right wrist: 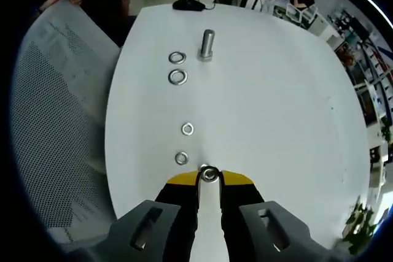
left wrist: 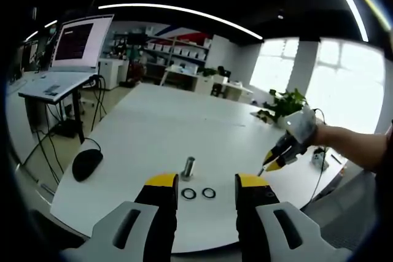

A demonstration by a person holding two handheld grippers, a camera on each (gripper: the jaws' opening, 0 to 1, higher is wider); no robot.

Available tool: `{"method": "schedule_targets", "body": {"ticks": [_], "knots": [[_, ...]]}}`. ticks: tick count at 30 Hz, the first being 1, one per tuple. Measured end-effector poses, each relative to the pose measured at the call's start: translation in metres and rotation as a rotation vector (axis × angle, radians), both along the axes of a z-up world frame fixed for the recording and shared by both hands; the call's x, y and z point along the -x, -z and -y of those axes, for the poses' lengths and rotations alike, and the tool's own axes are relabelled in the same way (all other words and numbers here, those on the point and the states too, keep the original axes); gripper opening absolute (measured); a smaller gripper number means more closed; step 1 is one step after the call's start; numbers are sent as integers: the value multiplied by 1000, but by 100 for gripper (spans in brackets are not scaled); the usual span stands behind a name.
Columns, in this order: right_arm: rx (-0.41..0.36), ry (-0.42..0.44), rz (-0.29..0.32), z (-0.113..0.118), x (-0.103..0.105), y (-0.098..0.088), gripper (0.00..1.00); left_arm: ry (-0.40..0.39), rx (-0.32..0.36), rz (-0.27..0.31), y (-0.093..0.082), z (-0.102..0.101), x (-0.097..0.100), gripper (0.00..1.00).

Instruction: Place the washer onto the threaded stud by aligning its center hole with the stud, sliding it down to the base, and recovering from edge contact or off-axis alignment until the washer reaches the visible bottom stop.

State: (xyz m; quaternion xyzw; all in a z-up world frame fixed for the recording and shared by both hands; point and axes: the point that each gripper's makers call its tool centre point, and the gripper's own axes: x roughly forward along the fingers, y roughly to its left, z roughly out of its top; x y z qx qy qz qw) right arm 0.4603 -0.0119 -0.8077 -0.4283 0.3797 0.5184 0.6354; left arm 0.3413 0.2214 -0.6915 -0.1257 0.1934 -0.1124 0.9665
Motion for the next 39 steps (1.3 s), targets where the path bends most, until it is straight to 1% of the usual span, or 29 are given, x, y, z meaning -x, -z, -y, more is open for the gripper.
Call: {"method": "schedule_targets", "body": {"ticks": [7, 10, 18, 24, 27, 39], "knots": [[10, 8, -12, 3, -1, 7, 13, 2, 0, -1, 0, 1, 0, 35], [14, 4, -15, 2, -1, 13, 13, 2, 0, -1, 0, 1, 0, 35], [22, -5, -21, 2, 3, 22, 13, 1, 1, -1, 1, 0, 0, 35], [15, 9, -11, 2, 2, 28, 13, 1, 0, -2, 1, 0, 0, 35], [18, 12, -12, 3, 1, 35, 13, 1, 0, -3, 1, 0, 0, 35], [5, 40, -27, 4, 1, 49, 13, 0, 2, -2, 1, 0, 0, 35]]}}
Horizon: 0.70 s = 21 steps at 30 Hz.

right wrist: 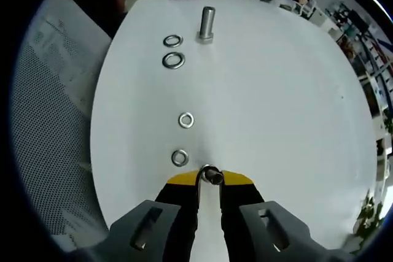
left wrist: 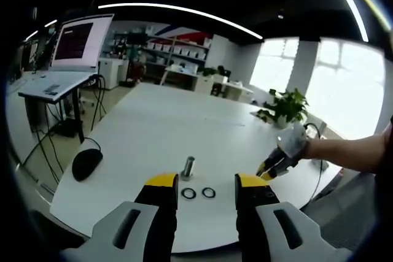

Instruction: Place the washer onto the threaded stud by aligning its center hole with the stud, sliding it down to the base, and recovering from edge contact or off-axis alignment until the washer reaches the visible bottom stop.

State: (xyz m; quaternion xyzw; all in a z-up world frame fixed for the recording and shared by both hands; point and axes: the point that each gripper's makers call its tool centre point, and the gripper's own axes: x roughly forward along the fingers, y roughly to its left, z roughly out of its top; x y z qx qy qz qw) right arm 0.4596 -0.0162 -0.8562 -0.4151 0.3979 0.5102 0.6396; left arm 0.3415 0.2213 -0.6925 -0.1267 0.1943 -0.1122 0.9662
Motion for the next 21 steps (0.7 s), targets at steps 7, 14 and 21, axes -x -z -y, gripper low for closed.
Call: {"method": "schedule_targets", "body": {"ticks": [7, 14, 21], "knots": [[-5, 13, -4, -2, 0, 4, 13, 0, 1, 0, 0, 0, 0, 35], [-38, 51, -11, -4, 0, 5, 14, 1, 0, -1, 0, 0, 0, 35], [-120, 183, -44, -7, -3, 2, 31, 0, 0, -1, 0, 0, 0, 35]]}}
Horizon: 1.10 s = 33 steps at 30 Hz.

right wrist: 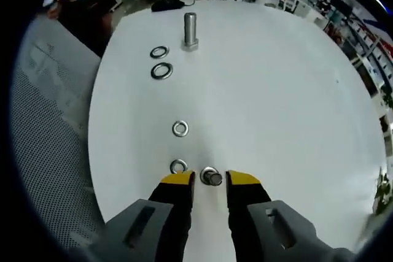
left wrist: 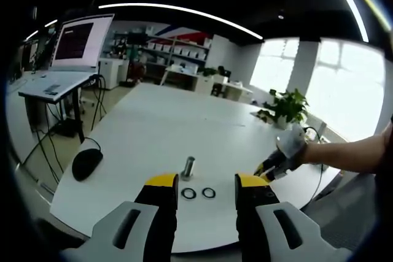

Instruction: Place the washer onto the threaded stud by aligning its center hole with the stud, sliding it down to the base, and recovering from edge contact or off-axis alignment until the washer reaches the visible bottom stop.

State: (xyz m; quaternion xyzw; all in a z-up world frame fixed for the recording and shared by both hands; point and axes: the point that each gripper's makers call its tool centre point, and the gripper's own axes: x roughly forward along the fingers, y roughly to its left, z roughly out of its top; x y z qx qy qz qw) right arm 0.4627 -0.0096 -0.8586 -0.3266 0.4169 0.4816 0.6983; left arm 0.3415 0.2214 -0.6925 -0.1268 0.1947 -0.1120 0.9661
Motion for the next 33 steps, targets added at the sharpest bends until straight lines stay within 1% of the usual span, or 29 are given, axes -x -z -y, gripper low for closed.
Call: {"method": "schedule_targets", "body": {"ticks": [2, 5, 6, 10, 11, 12, 13, 14, 17, 24, 29, 32, 33], "knots": [[-11, 11, -8, 1, 1, -1, 32, -1, 0, 0, 0, 0, 0, 35], [-74, 66, -36, 0, 5, -8, 32, -1, 0, 0, 0, 0, 0, 35], [-97, 80, -47, -1, 6, -12, 32, -1, 1, 0, 0, 0, 0, 35], [-146, 132, -67, 1, 7, -26, 32, -3, 3, 3, -1, -1, 0, 35], [-187, 150, -77, -1, 8, -35, 32, -4, 4, 5, -1, -1, 0, 35], [-200, 163, -80, 0, 7, -39, 32, -5, 5, 6, -1, -1, 0, 35], [-206, 168, -80, 0, 7, -41, 32, -6, 5, 7, -1, -1, 0, 35], [-221, 176, -71, 1, 5, -47, 32, -7, 7, 8, -1, -2, 0, 35], [-242, 180, -63, 3, 8, -58, 32, -5, 6, 8, -1, -1, 0, 35], [-293, 188, -19, 3, 16, -83, 32, 3, 3, 7, -1, 0, 0, 35], [-321, 194, 11, 2, 23, -96, 32, 4, 3, 9, -2, 0, 0, 35], [-332, 183, 11, 1, 30, -99, 32, 4, 4, 10, -2, 0, 0, 35], [-337, 167, 5, 0, 35, -100, 32, 4, 4, 10, -2, 0, 0, 35]]}}
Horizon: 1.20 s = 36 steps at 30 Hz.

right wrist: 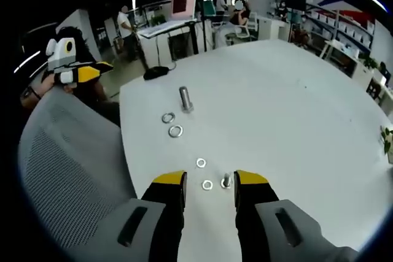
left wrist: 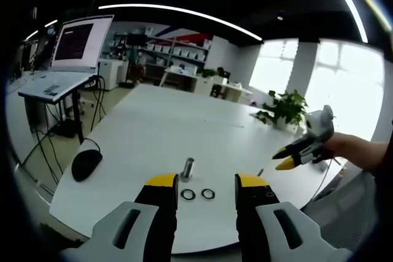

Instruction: Place the washer onto the threaded stud by aligning its center hole with the stud, sliding it down to the base, and recovering from edge contact or off-axis alignment until the washer reaches the visible bottom stop.

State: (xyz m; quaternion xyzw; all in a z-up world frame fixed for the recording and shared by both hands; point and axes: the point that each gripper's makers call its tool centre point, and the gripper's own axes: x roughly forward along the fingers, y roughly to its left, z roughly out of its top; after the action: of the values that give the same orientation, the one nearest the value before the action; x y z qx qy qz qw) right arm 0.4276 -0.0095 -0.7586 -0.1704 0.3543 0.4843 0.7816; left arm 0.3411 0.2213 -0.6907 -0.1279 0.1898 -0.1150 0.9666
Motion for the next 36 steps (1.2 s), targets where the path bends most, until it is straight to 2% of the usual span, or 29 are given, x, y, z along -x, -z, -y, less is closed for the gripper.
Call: {"method": "schedule_targets", "body": {"ticks": [4, 8, 11, 20, 25, 31, 36], "knots": [[-10, 4, 10, 3, 8, -4, 32, 4, -2, -2, 0, 0, 0, 35], [-64, 37, 13, 2, 13, -13, 32, 6, -4, -3, 1, 0, 0, 35], [-54, 32, 29, 4, 19, -13, 32, 6, -4, -4, 1, 0, 0, 35], [-101, 72, 7, 1, 26, -19, 32, 6, -5, -7, 2, 0, 0, 35], [-169, 115, -27, -3, 28, -23, 31, 3, -4, -4, 2, 0, 0, 35], [-167, 117, -45, 0, 41, -19, 31, 2, -1, -2, 1, 0, 0, 35], [-189, 114, -40, -3, 44, -24, 31, 6, -4, -5, 2, 1, 0, 35]]}}
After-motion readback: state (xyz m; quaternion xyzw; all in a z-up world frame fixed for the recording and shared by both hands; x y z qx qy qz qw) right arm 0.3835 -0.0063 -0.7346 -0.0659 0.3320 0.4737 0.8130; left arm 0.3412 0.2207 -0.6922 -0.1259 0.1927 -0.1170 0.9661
